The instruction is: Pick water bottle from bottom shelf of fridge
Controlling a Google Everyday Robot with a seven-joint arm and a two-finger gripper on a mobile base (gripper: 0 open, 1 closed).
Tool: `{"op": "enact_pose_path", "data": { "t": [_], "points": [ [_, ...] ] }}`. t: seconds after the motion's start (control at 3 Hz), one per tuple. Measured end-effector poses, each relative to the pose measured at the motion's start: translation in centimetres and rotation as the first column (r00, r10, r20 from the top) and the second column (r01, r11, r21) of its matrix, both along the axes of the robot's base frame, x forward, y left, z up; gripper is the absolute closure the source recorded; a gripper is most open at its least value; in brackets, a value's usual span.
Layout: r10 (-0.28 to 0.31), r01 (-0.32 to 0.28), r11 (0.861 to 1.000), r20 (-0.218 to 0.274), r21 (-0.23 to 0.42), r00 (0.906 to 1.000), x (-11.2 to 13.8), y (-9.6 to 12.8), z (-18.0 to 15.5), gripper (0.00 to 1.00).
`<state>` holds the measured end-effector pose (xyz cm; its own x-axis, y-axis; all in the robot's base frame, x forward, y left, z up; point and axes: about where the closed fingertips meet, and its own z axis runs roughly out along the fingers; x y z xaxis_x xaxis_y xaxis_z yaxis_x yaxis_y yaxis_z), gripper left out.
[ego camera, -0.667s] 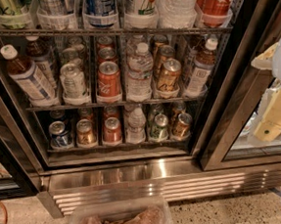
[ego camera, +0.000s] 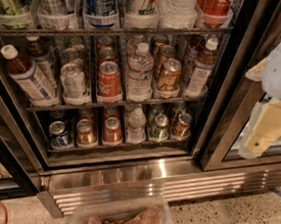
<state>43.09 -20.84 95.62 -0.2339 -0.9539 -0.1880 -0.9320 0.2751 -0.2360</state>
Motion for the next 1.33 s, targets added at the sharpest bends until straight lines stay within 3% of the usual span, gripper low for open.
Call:
{"op": "enact_pose_path", "data": {
  "t": [0.33, 0.67, 1.0, 1.33],
  "points": [
    [-0.062, 0.065, 0.997, -0.058, 0.046, 0.9964, -1.9, 2.0, -4.8, 0.0],
    [-0.107, 0.119, 0.99, -0.147, 0.075, 0.9833, -3.6, 4.0, -10.7, 0.0],
    [-0.107, 0.119, 0.99, -0.147, 0.075, 0.9833, -3.6, 4.0, -10.7, 0.0],
    [-0.118, 0.144, 0.98, -0.179, 0.138, 0.9767, -4.5, 4.9, -12.9, 0.0]
  ]
}}
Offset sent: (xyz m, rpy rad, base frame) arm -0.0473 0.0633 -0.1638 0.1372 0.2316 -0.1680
